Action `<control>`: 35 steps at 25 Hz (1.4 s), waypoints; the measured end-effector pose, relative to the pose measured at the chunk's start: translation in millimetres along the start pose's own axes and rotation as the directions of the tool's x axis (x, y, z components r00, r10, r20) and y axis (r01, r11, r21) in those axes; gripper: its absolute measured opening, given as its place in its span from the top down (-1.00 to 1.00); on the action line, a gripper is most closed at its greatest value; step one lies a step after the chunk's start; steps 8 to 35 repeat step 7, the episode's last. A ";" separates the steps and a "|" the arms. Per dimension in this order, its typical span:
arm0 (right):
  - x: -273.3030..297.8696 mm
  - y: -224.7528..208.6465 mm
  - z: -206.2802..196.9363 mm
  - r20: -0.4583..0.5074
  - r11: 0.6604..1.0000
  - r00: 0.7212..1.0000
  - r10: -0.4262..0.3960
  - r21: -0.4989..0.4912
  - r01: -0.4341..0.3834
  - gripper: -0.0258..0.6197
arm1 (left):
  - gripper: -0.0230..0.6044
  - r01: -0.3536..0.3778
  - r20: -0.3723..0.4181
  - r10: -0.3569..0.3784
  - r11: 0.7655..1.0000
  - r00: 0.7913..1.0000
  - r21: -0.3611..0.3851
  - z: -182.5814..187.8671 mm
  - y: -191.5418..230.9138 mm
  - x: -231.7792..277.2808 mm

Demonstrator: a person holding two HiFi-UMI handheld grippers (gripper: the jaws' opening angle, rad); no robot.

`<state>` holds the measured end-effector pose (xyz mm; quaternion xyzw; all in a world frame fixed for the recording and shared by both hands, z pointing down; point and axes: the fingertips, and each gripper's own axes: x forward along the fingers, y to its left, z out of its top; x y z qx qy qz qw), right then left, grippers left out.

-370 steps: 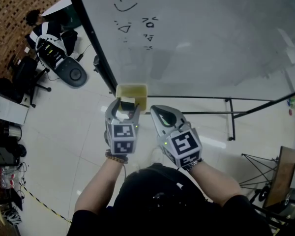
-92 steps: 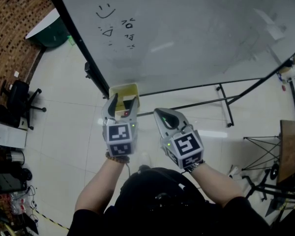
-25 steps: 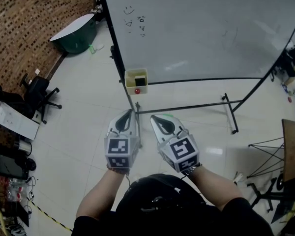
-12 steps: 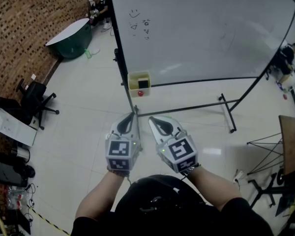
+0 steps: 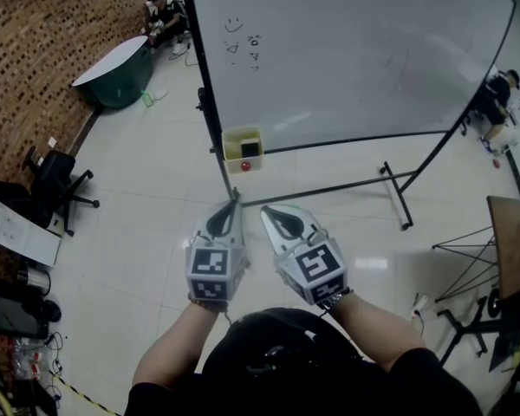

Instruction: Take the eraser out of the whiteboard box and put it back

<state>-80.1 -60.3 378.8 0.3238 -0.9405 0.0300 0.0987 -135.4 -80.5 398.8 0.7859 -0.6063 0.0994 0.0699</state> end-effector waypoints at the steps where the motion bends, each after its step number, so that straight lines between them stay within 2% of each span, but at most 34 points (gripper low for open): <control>1: 0.0 -0.4 0.1 0.000 1.000 1.000 -0.003 0.000 0.003 0.85 | 0.93 0.004 -0.006 -0.004 1.000 1.000 0.000 -1.1 -0.6 0.2; 35: 0.6 0.0 -0.7 -0.007 1.000 1.000 -0.007 -0.001 0.007 0.85 | 0.93 0.006 0.011 -0.006 1.000 1.000 -0.005 0.5 0.2 1.8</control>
